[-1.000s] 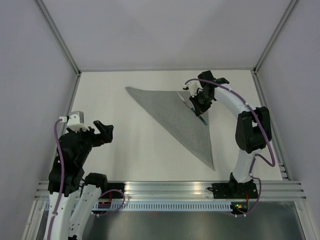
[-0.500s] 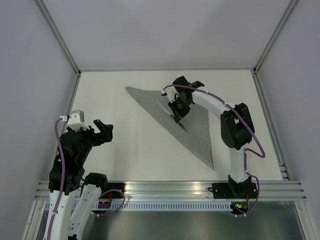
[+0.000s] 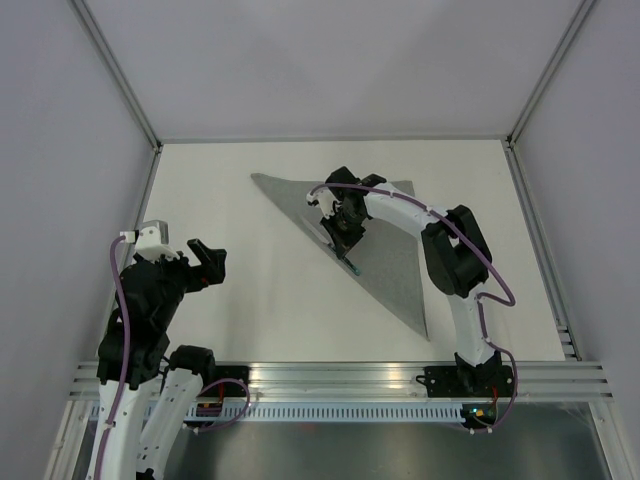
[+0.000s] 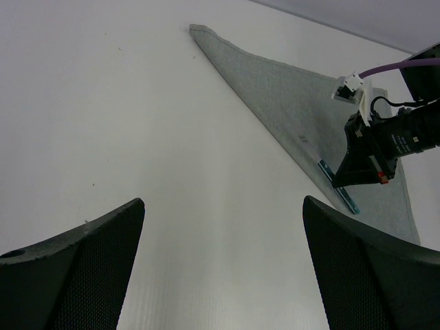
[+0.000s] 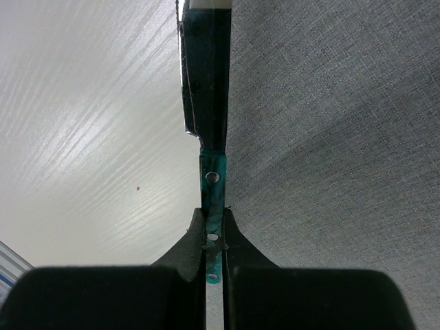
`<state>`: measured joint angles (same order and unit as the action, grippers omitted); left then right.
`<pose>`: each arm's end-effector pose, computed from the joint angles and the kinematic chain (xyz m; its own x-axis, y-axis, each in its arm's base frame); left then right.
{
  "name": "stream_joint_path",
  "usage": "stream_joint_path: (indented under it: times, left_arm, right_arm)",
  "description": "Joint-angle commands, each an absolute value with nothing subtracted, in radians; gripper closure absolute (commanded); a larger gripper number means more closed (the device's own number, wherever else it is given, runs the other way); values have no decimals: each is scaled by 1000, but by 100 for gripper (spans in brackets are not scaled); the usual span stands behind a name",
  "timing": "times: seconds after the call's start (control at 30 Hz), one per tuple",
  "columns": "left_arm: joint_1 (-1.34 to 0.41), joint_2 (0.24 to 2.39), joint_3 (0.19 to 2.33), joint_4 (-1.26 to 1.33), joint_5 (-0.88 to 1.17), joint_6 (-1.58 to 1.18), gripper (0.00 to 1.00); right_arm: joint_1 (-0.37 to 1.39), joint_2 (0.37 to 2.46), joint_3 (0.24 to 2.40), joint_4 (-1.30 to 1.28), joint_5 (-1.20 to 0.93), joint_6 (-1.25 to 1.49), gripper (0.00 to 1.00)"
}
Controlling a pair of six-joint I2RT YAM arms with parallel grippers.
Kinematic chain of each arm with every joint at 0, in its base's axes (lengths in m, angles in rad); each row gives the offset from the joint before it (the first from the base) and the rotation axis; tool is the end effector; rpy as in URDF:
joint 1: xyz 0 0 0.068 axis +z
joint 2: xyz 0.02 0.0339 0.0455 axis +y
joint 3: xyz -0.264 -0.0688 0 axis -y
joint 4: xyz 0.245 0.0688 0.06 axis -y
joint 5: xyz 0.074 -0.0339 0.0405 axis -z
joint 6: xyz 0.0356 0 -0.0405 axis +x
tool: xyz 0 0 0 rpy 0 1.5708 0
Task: Fold the napkin, place the utensils inside, and roll it up
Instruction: Place the utensil onto the napkin
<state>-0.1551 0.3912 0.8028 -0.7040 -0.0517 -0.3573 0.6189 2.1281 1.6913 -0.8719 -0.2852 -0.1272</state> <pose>0.0807 -0.0108 0.3356 -0.3037 -0.3060 -0.9023 -0.0009 0.9471 -0.3209 0.3485 0.2605 0.1838 -0.7022 -0.6496 -0.2915 -0.7109 0.6623 0.2367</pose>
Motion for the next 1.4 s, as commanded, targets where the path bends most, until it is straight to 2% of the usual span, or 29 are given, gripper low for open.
stream_joint_path:
  times: [0.0, 1.07, 1.13, 1.37]
  left_arm:
    - [-161, 397, 808, -692, -61, -376, 0]
    - [-161, 387, 808, -693, -58, -374, 0]
    - [-161, 387, 808, -692, -57, -374, 0]
    - [-163, 379, 811, -693, -58, -374, 0]
  right_arm:
    - [620, 2144, 1726, -864, -238, -61, 99]
    - [624, 2237, 1796, -888, -207, -69, 100]
    - [623, 2235, 1801, -890, -210, -71, 98]
    - [623, 2226, 1815, -899, -213, -78, 77]
